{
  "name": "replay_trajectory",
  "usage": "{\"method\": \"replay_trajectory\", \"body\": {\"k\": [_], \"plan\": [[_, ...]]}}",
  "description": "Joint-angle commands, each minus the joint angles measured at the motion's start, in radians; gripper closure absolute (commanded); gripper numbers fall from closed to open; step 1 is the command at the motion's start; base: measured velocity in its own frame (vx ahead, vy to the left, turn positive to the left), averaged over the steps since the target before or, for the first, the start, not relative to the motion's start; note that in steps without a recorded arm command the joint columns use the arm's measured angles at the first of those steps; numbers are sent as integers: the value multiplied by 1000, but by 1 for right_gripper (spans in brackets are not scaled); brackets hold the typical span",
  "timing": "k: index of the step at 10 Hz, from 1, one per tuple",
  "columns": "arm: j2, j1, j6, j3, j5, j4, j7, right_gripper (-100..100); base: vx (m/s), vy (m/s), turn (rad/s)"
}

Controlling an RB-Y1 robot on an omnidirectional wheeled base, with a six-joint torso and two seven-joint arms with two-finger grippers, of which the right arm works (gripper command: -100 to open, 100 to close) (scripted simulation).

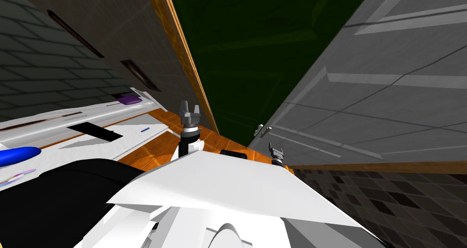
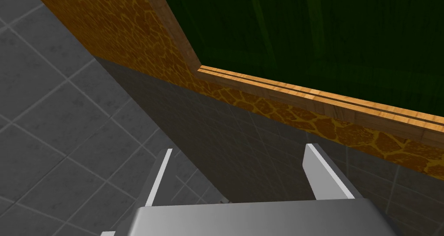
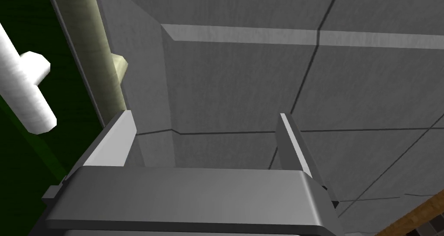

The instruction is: Pull the door open

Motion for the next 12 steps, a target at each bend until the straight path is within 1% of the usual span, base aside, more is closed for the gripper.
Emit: {"method": "replay_trajectory", "body": {"k": [1,4,5,6,11,12], "plan": [[9,-21,-3,11,6,-10,-4,-100,183,-9,128],[28,-62,-2,31,15,-32,-4,-100,224,15,130],[26,-59,-6,28,14,-17,-5,-100,97,2,29],[26,-59,-6,28,14,-17,-5,100,-10,1,-23],[26,-59,-6,28,14,-17,-5,100,-18,4,6],[22,-38,-2,26,9,-4,-5,100,-138,14,-19]]}}
